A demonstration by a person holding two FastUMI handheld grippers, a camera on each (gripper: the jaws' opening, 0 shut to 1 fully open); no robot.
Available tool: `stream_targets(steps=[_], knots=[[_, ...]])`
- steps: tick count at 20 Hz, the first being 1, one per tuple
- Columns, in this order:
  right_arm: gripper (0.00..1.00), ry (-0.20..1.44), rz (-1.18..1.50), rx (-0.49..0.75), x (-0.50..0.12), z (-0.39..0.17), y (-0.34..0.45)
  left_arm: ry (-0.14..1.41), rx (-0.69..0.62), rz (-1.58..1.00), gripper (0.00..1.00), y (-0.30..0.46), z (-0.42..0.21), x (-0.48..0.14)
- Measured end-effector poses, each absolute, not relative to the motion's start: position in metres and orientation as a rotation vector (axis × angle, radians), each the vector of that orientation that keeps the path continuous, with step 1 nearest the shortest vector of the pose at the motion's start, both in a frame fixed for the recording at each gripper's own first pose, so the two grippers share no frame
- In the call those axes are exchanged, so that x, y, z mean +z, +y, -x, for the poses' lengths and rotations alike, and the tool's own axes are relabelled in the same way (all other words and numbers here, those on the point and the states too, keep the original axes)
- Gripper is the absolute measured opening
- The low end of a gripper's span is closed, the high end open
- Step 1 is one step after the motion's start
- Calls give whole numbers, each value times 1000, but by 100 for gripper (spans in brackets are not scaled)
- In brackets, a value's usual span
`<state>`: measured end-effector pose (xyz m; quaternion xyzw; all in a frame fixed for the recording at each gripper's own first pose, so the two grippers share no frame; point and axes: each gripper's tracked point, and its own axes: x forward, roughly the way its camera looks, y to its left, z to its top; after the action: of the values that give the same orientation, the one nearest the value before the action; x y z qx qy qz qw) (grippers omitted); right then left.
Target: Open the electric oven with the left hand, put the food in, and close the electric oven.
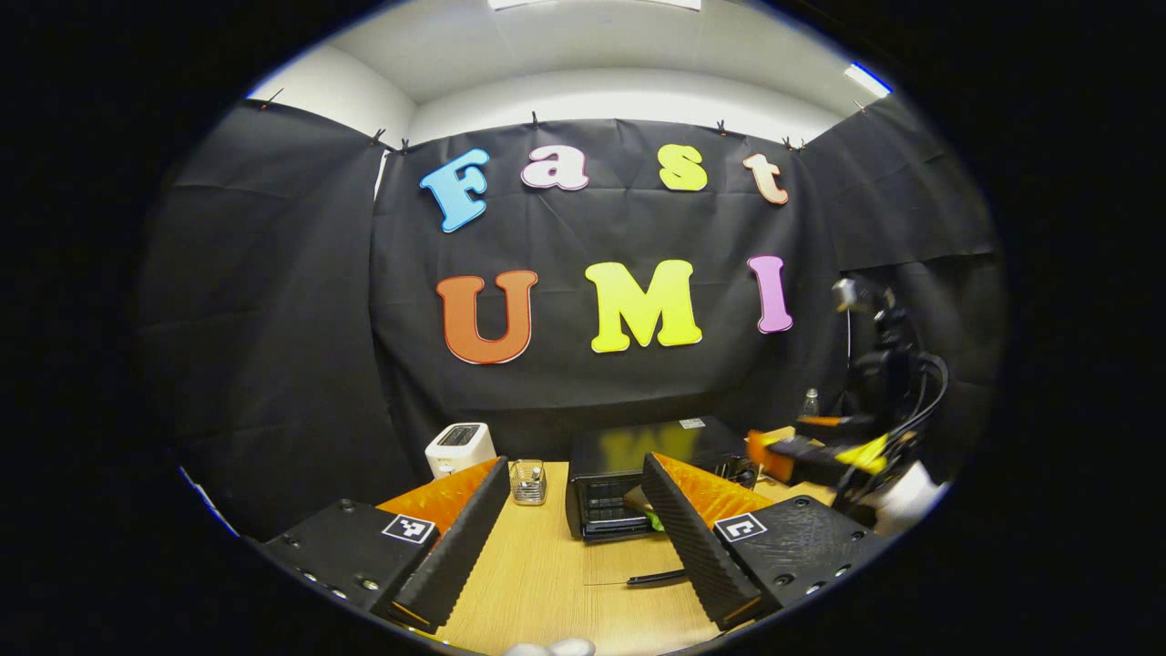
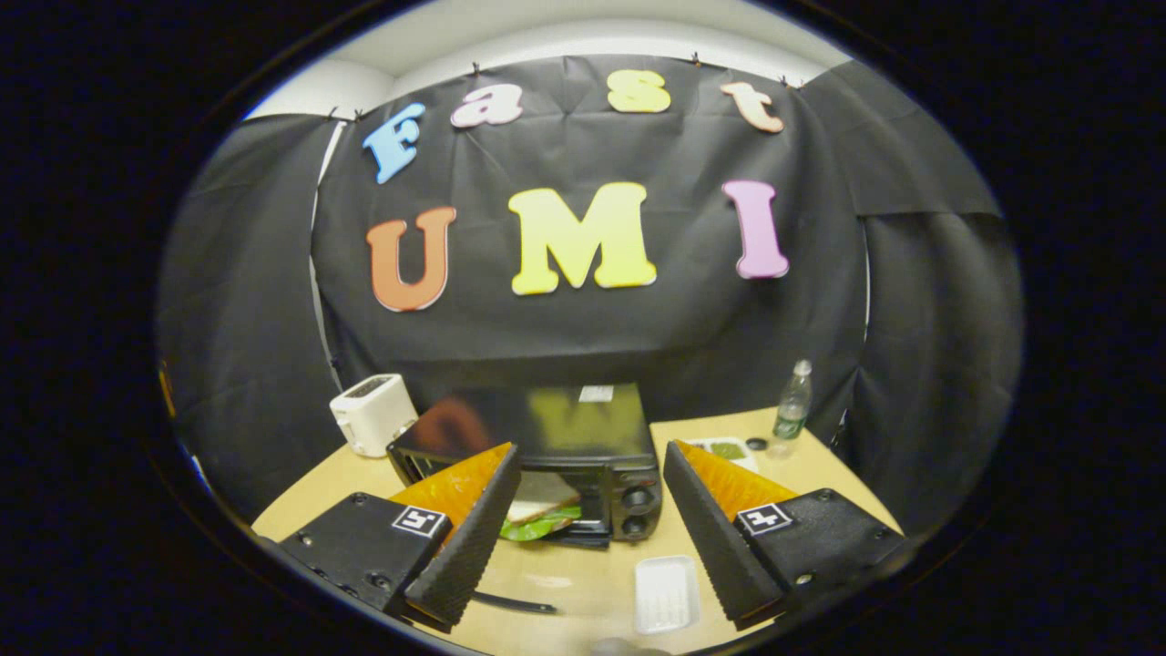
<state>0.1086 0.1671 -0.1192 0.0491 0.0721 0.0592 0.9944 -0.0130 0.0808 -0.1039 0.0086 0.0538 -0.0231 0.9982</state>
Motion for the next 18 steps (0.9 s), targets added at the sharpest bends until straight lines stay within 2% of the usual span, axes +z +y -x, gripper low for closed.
stream_targets(steps=[2, 3, 4, 5, 10, 14, 18], knots=[[95, 93, -78, 93, -87, -95, 134, 106, -34, -20, 96, 79, 14, -106], [100, 71, -67, 87, -74, -86, 120, 103, -29, -20, 96, 77, 15, -106], [100, 54, -55, 81, -62, -78, 107, 98, -24, -22, 96, 75, 16, -105], [95, 39, -43, 67, -53, -69, 92, 92, -20, -22, 96, 72, 17, -103], [95, -26, -22, 23, -13, -32, 37, 96, -12, -39, 96, 51, 20, -113], [95, -27, -5, 23, -10, -16, 13, 93, -9, -31, 95, 33, 22, -115], [95, -1, 7, 34, -13, -6, -3, 170, -21, -34, 95, 12, 23, -167]])
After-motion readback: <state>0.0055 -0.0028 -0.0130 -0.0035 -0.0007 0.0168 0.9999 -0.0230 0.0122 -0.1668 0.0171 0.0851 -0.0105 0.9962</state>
